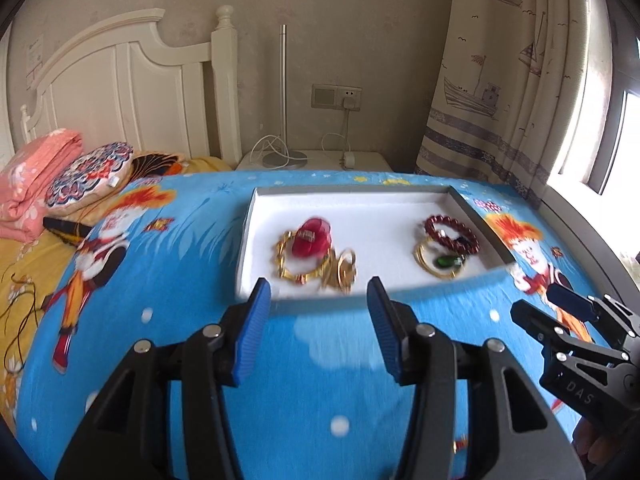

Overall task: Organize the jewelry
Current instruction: 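Lift both open tools from the tray back over the remaining jewelry, then grasp the pale jade carving with pink tassel using the left tool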

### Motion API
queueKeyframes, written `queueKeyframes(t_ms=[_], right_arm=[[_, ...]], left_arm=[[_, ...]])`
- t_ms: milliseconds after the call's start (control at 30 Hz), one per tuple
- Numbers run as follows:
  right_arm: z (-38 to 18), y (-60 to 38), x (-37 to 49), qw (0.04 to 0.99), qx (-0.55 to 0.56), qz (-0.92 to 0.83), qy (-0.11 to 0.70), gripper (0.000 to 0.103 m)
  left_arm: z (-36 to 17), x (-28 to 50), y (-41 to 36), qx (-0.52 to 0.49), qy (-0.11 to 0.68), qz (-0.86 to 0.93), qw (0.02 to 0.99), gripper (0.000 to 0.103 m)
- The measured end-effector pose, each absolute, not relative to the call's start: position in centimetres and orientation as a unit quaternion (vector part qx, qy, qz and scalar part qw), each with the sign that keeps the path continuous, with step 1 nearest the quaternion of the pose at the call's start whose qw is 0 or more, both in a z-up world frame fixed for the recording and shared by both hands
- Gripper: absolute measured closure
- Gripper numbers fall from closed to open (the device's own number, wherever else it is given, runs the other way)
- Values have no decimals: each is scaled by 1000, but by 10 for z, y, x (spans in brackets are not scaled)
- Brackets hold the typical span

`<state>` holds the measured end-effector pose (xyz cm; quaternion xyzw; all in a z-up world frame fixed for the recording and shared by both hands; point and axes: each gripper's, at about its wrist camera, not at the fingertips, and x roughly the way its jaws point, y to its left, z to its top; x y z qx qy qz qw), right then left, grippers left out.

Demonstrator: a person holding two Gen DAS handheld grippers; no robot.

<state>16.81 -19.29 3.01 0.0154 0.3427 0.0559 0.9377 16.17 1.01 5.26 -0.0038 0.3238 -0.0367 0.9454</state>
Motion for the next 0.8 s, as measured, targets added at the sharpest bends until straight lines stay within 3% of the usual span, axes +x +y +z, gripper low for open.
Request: queueKeyframes(t_ms=[400,467,800], right_arm=[[9,-201,89,932,24,57,357,34],[6,-199,79,934,16,54,353,30],[3,-205,71,937,25,44,345,29]], left_arm=[[28,66,-8,-21,362,-81,929,55],[20,56,-11,-32,374,-91,923,60],[-4,58,-17,-52,407,-109,906,61]])
